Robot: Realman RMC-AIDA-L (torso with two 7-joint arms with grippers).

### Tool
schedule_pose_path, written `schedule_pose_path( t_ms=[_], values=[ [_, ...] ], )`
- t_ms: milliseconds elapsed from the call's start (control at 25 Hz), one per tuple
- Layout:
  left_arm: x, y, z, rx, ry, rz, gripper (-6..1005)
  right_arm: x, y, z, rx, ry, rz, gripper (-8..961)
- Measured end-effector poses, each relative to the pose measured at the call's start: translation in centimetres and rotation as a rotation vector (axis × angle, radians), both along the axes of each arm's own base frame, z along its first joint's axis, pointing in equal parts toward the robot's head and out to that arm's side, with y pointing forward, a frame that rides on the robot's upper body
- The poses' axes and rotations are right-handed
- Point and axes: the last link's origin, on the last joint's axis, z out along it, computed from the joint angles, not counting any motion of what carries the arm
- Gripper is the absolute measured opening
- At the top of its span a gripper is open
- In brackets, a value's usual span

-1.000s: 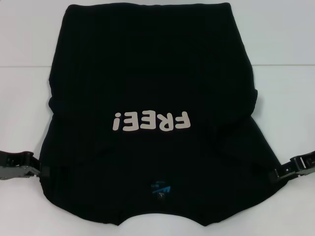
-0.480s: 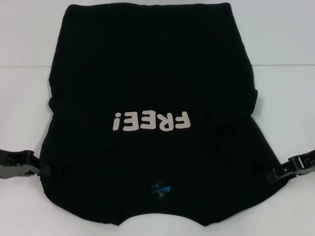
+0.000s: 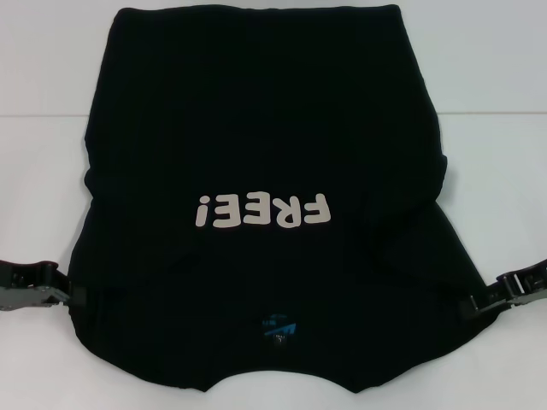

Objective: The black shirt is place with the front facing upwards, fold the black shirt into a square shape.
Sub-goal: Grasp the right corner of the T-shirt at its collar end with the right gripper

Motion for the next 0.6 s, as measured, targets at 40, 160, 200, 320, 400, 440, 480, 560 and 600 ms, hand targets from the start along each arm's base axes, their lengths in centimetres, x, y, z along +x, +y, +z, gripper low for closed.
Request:
schedule_pose_path(
  t_ms=[40,160,200,320,400,440,480,560,600],
  values=[
    [0.0,0.0,0.0,0.0,0.0,0.0,0,0.0,-0.01,-0.02,0.0,0.0,0.0,703],
    [0.03,0.03,0.01,0.0,0.0,-0.001,0,-0.01,-0.01,-0.04,-0.002,0.0,0.002,671],
    [0.04,0.04,0.01,0.001,0.0,-0.001,0,-0.03,0.0,-0.04,-0.002,-0.001,0.007,660],
    [0.07,0.07,0.02,0.002,-0.002,-0.002,0,-0.15,0.01,-0.17,-0.009,-0.006,0.027,628],
    [0.08,0.08,0.03,0.002,-0.002,-0.002,0,-0.19,0.03,-0.21,-0.012,-0.008,0.03,607],
    [0.08,0.08,0.04,0.002,-0.002,-0.002,0,-0.21,0.04,-0.2,-0.012,-0.009,0.03,596],
    [0.08,0.09,0.06,0.002,-0.001,-0.003,0,-0.25,0.07,-0.2,-0.011,-0.009,0.031,545],
    [0.06,0.12,0.14,0.004,-0.001,-0.003,0,-0.35,0.17,-0.18,-0.01,-0.009,0.032,444],
    [0.06,0.13,0.18,0.005,0.0,-0.003,0,-0.39,0.2,-0.18,-0.009,-0.009,0.031,394]
  ],
)
